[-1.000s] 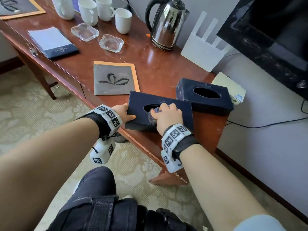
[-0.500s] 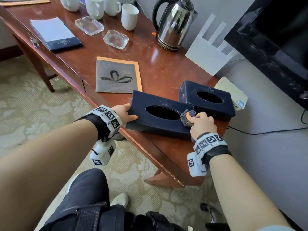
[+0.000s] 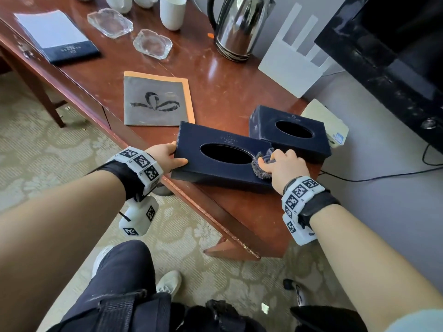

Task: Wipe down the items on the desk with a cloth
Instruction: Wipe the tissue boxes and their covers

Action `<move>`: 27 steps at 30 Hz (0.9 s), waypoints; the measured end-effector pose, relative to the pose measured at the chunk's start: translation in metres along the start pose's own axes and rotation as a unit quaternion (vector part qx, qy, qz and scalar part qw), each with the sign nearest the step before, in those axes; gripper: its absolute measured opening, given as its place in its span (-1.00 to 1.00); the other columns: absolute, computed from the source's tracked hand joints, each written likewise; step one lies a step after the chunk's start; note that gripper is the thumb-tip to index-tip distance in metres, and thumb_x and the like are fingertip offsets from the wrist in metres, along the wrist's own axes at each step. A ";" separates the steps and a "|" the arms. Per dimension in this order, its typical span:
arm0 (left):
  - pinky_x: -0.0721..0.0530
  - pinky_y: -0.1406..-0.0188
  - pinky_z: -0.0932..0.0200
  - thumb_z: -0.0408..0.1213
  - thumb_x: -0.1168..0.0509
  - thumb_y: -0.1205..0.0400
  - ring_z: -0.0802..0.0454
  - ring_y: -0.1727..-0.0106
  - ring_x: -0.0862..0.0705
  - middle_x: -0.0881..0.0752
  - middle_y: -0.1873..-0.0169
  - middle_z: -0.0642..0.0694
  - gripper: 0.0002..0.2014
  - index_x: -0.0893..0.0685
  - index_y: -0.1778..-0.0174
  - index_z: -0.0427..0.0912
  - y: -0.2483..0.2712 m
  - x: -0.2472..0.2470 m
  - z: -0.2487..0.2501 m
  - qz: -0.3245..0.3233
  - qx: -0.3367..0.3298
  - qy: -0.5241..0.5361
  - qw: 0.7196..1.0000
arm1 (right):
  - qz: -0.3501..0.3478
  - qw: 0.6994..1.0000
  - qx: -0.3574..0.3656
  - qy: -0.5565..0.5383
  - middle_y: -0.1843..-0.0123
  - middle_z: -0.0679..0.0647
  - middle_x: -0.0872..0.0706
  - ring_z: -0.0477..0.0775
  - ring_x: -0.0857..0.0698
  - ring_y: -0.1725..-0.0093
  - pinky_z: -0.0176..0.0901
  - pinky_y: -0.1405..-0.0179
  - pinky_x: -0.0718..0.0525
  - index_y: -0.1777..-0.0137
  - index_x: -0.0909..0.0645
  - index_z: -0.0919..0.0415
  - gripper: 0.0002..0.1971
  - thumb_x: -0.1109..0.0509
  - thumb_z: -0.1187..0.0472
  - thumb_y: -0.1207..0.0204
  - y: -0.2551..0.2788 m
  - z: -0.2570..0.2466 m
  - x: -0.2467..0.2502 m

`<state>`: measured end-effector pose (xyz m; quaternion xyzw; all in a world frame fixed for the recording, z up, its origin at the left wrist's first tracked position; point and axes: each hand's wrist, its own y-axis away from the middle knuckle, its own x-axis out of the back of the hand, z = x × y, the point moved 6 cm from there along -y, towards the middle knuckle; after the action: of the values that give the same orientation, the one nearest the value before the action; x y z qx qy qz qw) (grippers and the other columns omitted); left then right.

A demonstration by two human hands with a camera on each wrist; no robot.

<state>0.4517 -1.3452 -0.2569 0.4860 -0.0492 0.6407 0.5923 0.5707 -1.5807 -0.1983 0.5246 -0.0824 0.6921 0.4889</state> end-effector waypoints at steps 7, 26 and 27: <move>-0.42 -0.09 0.18 -0.02 -0.16 -0.68 -0.14 -0.32 -0.54 -0.56 -0.35 -0.18 -0.44 -0.28 -0.56 -0.19 -0.001 0.000 0.002 -0.006 0.003 -0.008 1.000 | 0.025 0.999 0.042 -0.008 -0.35 0.15 -0.37 0.28 -0.36 -0.28 0.02 -0.16 -0.43 -0.52 -0.21 -0.17 -0.41 -0.19 0.27 -0.53 -0.026 -0.021 0.015; -0.42 -0.07 0.19 -0.07 -0.19 -0.67 -0.11 -0.26 -0.56 -0.60 -0.28 -0.14 -0.53 -0.39 -0.49 -0.15 0.003 0.004 0.004 -0.018 -0.013 0.014 1.000 | 0.090 0.971 0.063 -0.212 -0.28 0.07 -0.45 0.19 -0.40 -0.28 -0.04 0.00 -0.46 -0.43 -0.44 -0.19 -0.56 -0.17 0.23 -0.60 -0.040 -0.093 0.079; -0.42 -0.07 0.20 -0.08 -0.19 -0.68 -0.10 -0.26 -0.56 -0.60 -0.29 -0.13 -0.54 -0.39 -0.48 -0.15 0.004 0.004 0.005 -0.019 -0.017 0.017 1.000 | 0.072 0.979 0.070 -0.178 -0.31 0.08 -0.42 0.20 -0.37 -0.29 0.00 -0.04 -0.47 -0.47 -0.40 -0.17 -0.53 -0.17 0.26 -0.60 -0.040 -0.104 0.080</move>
<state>0.4523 -1.3470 -0.2498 0.4657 -0.0407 0.6367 0.6133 0.5360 -1.4477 -0.1950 0.6646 -0.1574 0.6254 0.3774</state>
